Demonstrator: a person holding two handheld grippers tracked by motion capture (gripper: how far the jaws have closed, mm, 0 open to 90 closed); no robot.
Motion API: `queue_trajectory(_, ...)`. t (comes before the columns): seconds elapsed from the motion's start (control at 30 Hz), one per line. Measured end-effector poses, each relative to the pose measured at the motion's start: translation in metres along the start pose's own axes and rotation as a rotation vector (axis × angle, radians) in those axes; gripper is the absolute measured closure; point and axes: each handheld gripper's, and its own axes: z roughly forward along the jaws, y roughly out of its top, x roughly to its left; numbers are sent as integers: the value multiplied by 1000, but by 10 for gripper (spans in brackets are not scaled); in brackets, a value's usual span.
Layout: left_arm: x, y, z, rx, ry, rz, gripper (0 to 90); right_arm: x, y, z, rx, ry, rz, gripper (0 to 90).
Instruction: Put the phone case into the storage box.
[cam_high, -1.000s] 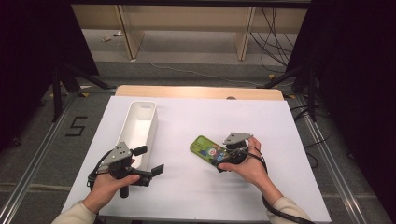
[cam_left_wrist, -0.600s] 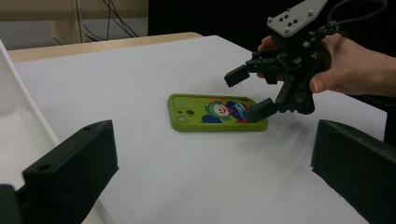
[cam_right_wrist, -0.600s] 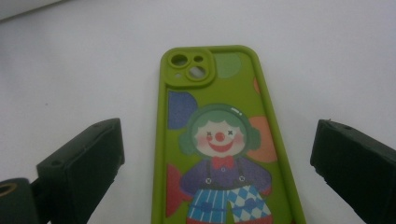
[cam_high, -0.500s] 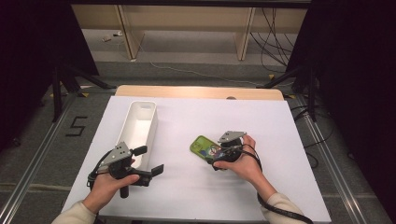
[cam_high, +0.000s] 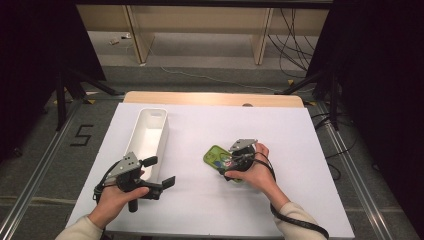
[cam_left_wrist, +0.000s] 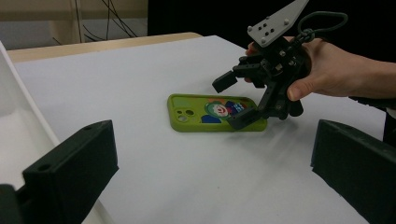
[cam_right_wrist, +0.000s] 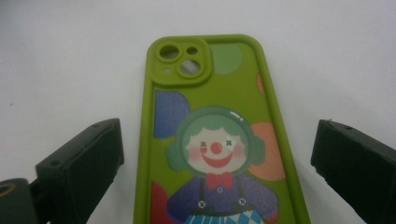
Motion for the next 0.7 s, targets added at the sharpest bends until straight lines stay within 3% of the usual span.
queue_trajectory(0.7, 0, 0, 0, 0, -1, -3, 0, 0, 3, 8, 39, 5, -16, 37)
